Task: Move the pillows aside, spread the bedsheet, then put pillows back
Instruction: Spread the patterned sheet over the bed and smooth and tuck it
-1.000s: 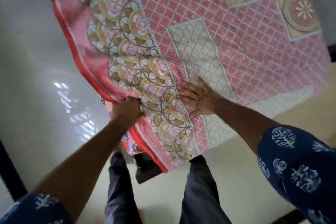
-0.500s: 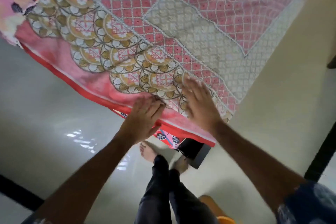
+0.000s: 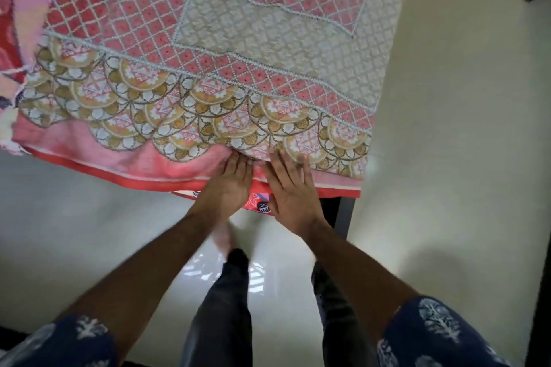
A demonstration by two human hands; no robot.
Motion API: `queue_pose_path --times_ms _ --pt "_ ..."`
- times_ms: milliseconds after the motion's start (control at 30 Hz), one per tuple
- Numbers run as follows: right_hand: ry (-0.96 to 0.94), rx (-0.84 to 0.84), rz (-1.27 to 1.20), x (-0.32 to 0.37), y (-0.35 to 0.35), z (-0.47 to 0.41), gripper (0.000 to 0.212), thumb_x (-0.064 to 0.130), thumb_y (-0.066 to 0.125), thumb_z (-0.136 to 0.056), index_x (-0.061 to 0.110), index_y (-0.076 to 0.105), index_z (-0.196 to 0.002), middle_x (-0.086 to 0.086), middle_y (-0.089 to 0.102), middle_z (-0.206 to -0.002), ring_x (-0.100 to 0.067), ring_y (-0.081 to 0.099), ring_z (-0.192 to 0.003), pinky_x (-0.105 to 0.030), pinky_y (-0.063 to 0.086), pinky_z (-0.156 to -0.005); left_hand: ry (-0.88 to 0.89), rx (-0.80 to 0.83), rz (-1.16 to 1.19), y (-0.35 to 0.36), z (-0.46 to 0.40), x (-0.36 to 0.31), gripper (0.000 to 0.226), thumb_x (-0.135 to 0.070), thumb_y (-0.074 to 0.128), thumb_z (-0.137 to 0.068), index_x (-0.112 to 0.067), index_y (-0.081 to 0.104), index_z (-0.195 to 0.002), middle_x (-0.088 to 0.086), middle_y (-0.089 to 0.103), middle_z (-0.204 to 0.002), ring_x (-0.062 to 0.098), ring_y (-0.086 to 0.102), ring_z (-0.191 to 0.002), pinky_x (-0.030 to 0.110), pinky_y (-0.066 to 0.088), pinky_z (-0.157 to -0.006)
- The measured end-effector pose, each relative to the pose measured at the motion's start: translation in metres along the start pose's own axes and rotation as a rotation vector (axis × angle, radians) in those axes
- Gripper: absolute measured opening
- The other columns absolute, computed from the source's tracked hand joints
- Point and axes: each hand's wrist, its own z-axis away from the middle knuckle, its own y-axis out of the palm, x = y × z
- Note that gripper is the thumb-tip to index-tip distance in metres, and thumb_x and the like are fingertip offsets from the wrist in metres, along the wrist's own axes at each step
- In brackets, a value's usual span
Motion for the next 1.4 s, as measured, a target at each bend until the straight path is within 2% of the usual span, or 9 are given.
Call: queue_pose_path --times_ms 233,300,567,700,833,933,1000,1200,1400 --pt "0.25 -0.055 -0.085 0.02 -0.003 -0.006 0.061 0.048 0.044 -0.099 0.02 0.039 -0.153 -0.014 0.013 -0.168 -0.036 0.012 -0.155 -0.067 0.013 -0.119 0.179 -0.193 0.164 -0.012 -0.014 0.036 0.02 -0.018 0.079 -0.078 -0.005 0.069 -0.089 0.009 0.071 -0.073 0.027 0.069 -0.059 0.036 0.056 -0.05" --pt "0.373 -0.079 -0.174 0.026 -0.006 -0.01 0.063 0.062 0.031 -0.098 0.025 0.047 -0.147 -0.012 0.019 -0.167 -0.036 0.015 -0.154 -0.068 0.014 -0.119 0.24 -0.263 0.19 -0.011 -0.004 0.038 0.025 -0.022 0.079 -0.08 -0.006 0.068 -0.095 0.008 0.071 -0.071 0.026 0.069 -0.056 0.039 0.057 -0.051" --pt "0.566 -0.15 -0.26 0.032 0.002 0.027 0.057 0.041 0.048 -0.094 0.026 0.045 -0.149 -0.011 0.035 -0.161 -0.035 0.032 -0.148 -0.062 0.028 -0.118 0.432 -0.397 0.188 0.001 0.008 0.021 0.008 -0.014 0.062 -0.091 -0.008 0.064 -0.096 0.009 0.07 -0.078 0.027 0.069 -0.065 0.04 0.057 -0.058" --pt "0.581 -0.337 -0.157 0.052 0.005 0.07 0.084 -0.014 0.07 -0.069 0.017 0.053 -0.146 -0.007 0.06 -0.143 -0.035 0.065 -0.117 -0.048 0.06 -0.082 0.598 -0.439 0.13 -0.013 0.001 0.016 0.008 -0.017 0.067 -0.082 -0.014 0.059 -0.081 0.003 0.061 -0.064 0.021 0.059 -0.047 0.029 0.048 -0.044" --pt "0.597 -0.344 -0.104 0.075 0.001 0.103 0.095 -0.008 0.081 -0.056 0.017 0.055 -0.144 0.001 0.066 -0.134 -0.024 0.07 -0.088 -0.033 0.057 -0.059 0.696 -0.393 0.046 -0.018 0.0 0.002 0.013 -0.018 0.049 -0.091 -0.014 0.061 -0.087 0.004 0.063 -0.074 0.018 0.055 -0.047 0.027 0.041 -0.041" --pt "0.698 -0.298 -0.199 0.072 0.019 0.106 0.096 -0.004 0.082 -0.058 0.017 0.052 -0.146 0.001 0.075 -0.104 -0.023 0.064 -0.065 -0.03 0.048 -0.046 0.682 -0.305 0.0 -0.021 -0.002 -0.004 0.006 -0.01 0.062 -0.083 -0.013 0.058 -0.087 0.005 0.055 -0.071 0.021 0.054 -0.048 0.03 0.043 -0.04" --pt "0.742 -0.261 -0.229 0.06 0.031 0.101 0.08 -0.002 0.078 -0.062 0.013 0.058 -0.138 -0.002 0.071 -0.09 -0.025 0.063 -0.069 -0.031 0.048 -0.051 0.651 -0.258 -0.015 -0.021 -0.002 -0.011 0.009 -0.01 0.058 -0.08 -0.011 0.058 -0.089 0.007 0.053 -0.07 0.023 0.053 -0.051 0.03 0.04 -0.041" --pt "0.805 -0.069 -0.127 -0.007 0.055 0.096 0.039 0.018 0.058 -0.078 0.017 0.055 -0.118 -0.005 0.06 -0.11 -0.032 0.054 -0.098 -0.045 0.044 -0.084 0.526 -0.151 -0.034 -0.011 -0.004 -0.035 0.02 -0.006 0.057 -0.076 -0.014 0.052 -0.093 0.006 0.049 -0.074 0.025 0.053 -0.059 0.031 0.042 -0.045" --pt "0.637 0.081 -0.073 -0.031 0.053 0.128 0.018 0.018 0.072 -0.071 0.014 0.066 -0.088 -0.011 0.07 -0.077 -0.035 0.065 -0.072 -0.044 0.047 -0.08 0.652 -0.132 -0.08 -0.027 -0.014 -0.041 0.011 -0.004 0.061 -0.071 -0.011 0.063 -0.08 0.007 0.055 -0.063 0.023 0.056 -0.049 0.027 0.037 -0.044"
